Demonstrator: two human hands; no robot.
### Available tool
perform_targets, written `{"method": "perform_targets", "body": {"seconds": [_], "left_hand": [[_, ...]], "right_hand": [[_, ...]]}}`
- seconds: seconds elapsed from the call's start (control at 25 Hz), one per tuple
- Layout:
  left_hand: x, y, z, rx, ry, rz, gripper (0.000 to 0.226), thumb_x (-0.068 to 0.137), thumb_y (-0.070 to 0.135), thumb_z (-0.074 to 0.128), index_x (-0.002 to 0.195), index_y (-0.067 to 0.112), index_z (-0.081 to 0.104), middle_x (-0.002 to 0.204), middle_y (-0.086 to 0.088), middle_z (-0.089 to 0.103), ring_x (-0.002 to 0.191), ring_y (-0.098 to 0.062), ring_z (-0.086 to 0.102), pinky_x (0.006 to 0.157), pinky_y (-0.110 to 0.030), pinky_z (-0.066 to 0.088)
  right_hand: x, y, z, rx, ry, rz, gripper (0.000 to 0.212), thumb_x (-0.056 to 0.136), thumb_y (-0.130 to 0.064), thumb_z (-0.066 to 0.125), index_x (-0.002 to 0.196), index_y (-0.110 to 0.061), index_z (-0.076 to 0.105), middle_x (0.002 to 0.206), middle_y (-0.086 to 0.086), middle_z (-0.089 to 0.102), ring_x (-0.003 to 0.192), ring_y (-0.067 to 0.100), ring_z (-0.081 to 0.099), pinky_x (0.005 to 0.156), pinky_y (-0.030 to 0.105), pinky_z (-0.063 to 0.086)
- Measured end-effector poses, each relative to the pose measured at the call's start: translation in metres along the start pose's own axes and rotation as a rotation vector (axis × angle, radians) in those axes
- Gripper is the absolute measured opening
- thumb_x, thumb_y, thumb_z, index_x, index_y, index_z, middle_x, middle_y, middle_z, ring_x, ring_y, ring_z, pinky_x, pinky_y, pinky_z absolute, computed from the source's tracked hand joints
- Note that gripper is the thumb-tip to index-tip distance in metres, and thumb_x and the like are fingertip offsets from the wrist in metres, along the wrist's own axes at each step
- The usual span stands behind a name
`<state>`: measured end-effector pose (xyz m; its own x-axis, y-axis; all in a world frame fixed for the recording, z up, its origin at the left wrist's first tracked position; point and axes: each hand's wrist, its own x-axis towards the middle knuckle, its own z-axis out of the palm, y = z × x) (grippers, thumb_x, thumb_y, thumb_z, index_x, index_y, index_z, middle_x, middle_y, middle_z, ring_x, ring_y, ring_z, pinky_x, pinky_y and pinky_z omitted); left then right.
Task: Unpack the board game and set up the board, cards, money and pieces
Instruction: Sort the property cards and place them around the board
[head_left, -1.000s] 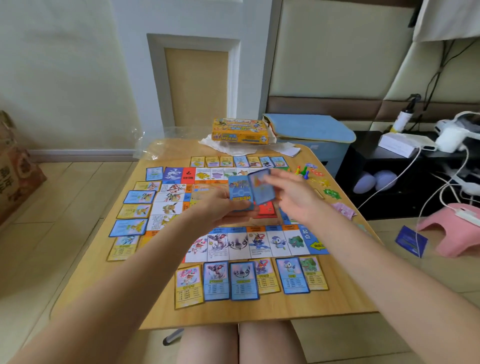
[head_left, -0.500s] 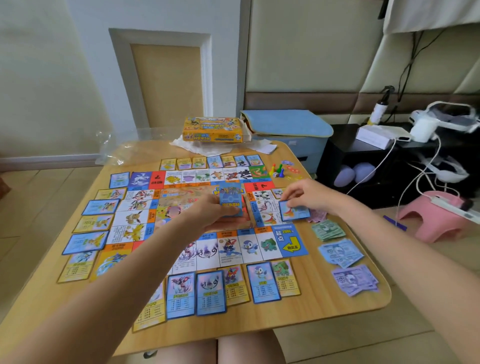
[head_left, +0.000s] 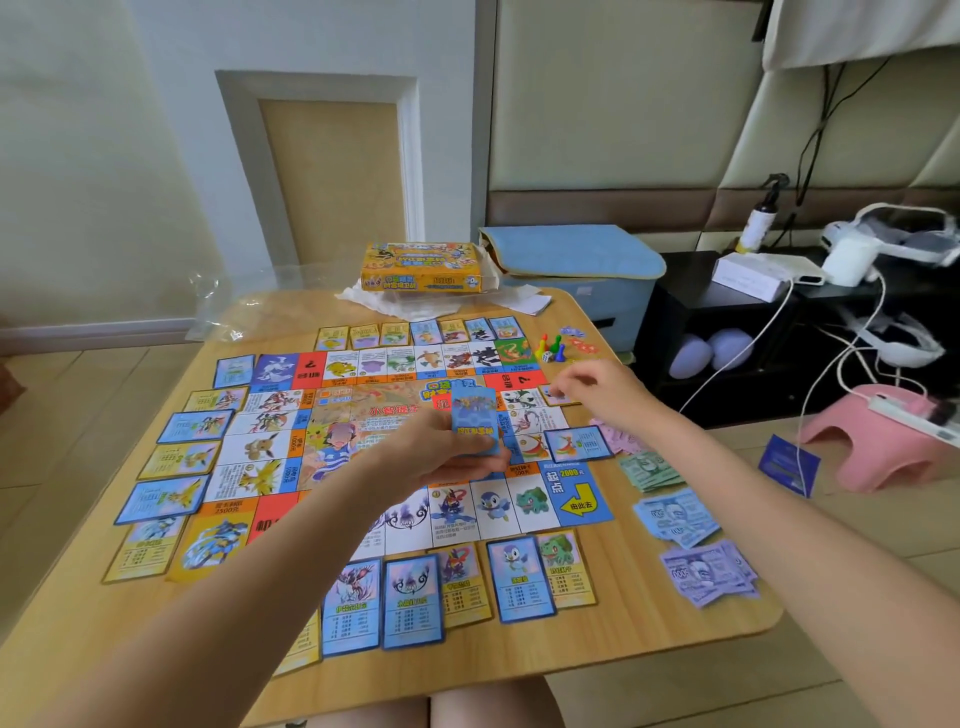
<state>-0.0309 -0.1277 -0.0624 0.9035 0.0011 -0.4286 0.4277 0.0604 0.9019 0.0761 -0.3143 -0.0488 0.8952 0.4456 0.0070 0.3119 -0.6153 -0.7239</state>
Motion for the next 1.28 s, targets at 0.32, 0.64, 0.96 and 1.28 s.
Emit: {"method": "perform_targets", "body": {"seconds": [0.32,0.64,0.96,1.28], "left_hand": [[-0.018,-0.002,-0.008,0.031,-0.086,0.051,0.009,0.087,0.002,0.059,0.094,0.005,0.064,0.077,-0.006,0.073,0.065,-0.008,0.07,0.064,-0.018,0.057],[-0.041,-0.007,-0.055,-0.207,0.048,0.203,0.021,0.089,-0.008,0.049,0.092,0.002,0.068,0.087,-0.01,0.072,0.078,-0.013,0.07,0.067,-0.016,0.056],[-0.058,0.0,-0.066,-0.363,0.009,0.356,0.033,0.089,-0.015,0.041,0.078,0.0,0.069,0.086,-0.012,0.072,0.078,-0.014,0.071,0.072,-0.017,0.056],[-0.066,-0.02,-0.097,0.767,0.37,0.205,0.016,0.088,0.006,0.059,0.099,0.006,0.071,0.095,-0.006,0.066,0.087,-0.017,0.06,0.079,-0.028,0.05]], "right_hand": [[-0.01,-0.046,0.021,0.283,-0.277,-0.09,0.007,0.085,-0.004,0.065,0.089,-0.008,0.062,0.07,0.004,0.062,0.051,0.0,0.057,0.051,0.017,0.043],[-0.016,-0.077,0.038,0.307,-0.287,-0.179,0.017,0.082,-0.001,0.067,0.082,-0.018,0.063,0.083,-0.008,0.063,0.069,0.0,0.059,0.062,0.011,0.047],[-0.025,-0.094,0.065,0.214,-0.386,-0.204,0.014,0.084,0.002,0.064,0.089,-0.01,0.068,0.083,0.01,0.069,0.072,0.015,0.065,0.083,0.031,0.054],[-0.04,-0.105,0.111,-0.391,-0.463,-0.314,0.037,0.083,-0.027,0.07,0.115,-0.012,0.06,0.114,0.002,0.059,0.095,0.01,0.051,0.078,0.022,0.04]]}}
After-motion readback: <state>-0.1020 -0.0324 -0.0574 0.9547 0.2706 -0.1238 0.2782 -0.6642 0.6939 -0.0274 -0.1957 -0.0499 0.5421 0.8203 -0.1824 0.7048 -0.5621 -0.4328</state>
